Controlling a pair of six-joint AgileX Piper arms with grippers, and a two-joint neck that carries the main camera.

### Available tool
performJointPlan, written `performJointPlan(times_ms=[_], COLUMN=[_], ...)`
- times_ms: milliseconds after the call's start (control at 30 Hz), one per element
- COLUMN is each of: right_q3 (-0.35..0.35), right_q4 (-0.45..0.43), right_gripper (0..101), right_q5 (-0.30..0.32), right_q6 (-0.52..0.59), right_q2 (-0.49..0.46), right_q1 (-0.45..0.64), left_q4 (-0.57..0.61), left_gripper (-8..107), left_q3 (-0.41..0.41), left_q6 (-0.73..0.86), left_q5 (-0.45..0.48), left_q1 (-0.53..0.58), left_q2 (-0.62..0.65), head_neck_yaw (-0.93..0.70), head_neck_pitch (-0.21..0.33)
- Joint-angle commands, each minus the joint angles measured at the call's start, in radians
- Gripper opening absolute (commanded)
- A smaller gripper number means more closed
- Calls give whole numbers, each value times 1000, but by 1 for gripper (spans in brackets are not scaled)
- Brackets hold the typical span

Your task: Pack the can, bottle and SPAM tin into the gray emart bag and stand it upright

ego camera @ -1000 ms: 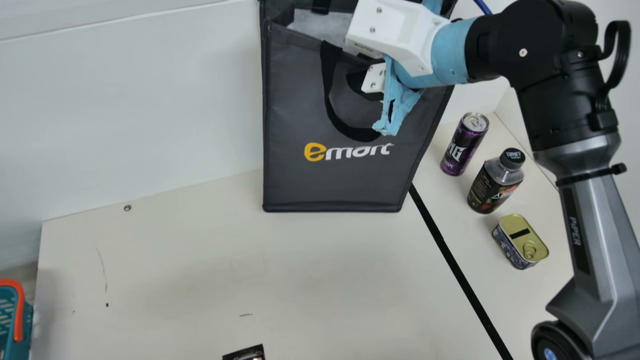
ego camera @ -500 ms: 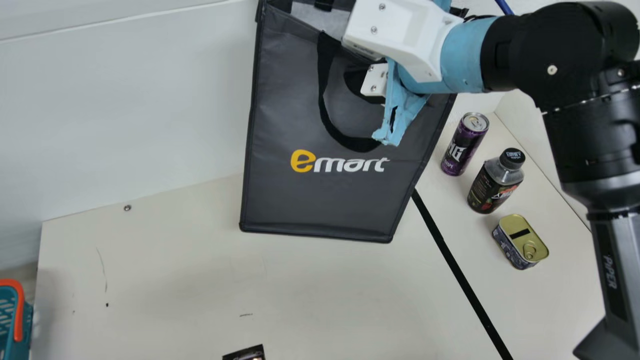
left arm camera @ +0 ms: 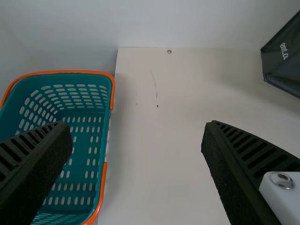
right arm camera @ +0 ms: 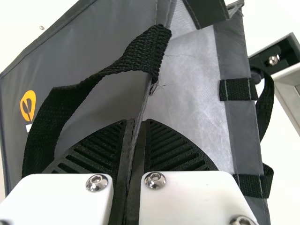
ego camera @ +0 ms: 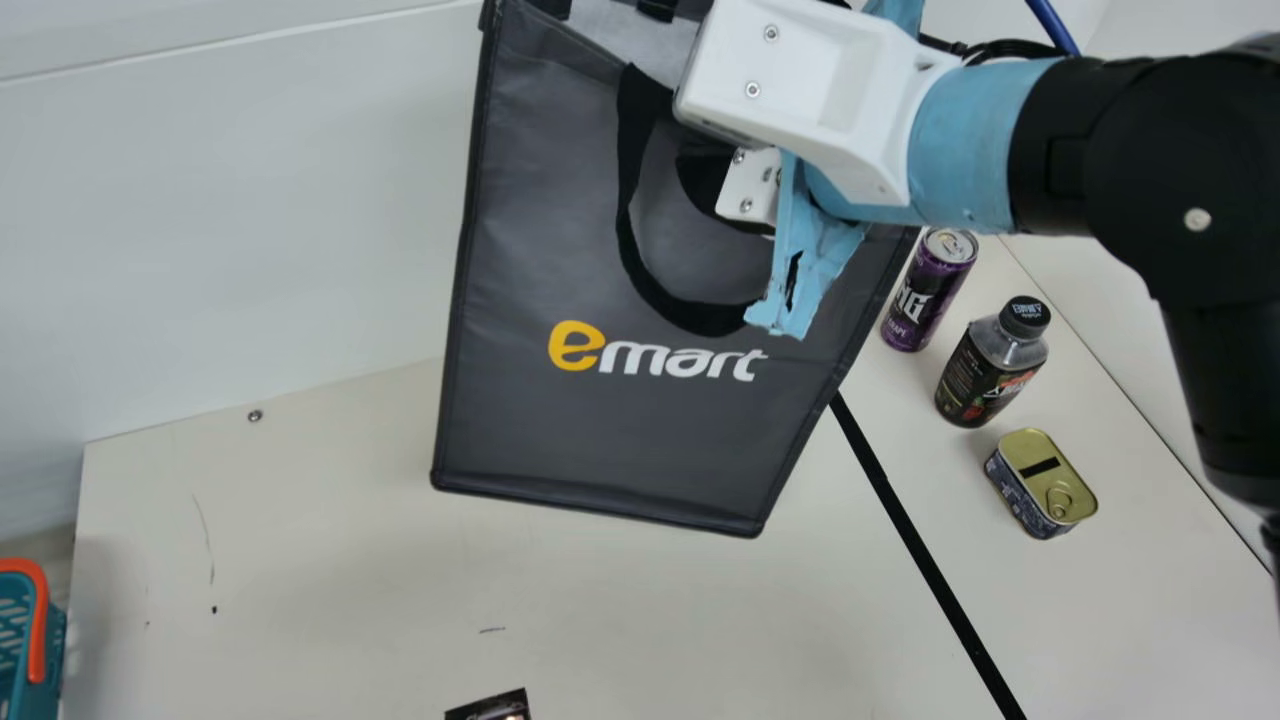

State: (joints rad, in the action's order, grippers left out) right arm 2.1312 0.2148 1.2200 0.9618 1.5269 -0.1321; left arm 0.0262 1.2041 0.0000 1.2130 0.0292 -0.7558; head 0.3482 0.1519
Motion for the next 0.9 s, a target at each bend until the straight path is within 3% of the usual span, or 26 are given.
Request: performJointPlan(times_ms=[0,867], right_q3=[-4,-159], right_q4=[-11,-177], right_gripper=[0,0], right_q5=[0,0], right_q6=[-6,-151], right_q2=[-10,-161], right_q1=[-12,-274], left_q4=[0,0], left_gripper=[90,90], left_q3=[0,0], left_q6=[0,0], left_q5=[0,0], left_q1=[0,0], left_q2=[0,0], head_neck_yaw=[1,1], head_neck_pitch=[23,23])
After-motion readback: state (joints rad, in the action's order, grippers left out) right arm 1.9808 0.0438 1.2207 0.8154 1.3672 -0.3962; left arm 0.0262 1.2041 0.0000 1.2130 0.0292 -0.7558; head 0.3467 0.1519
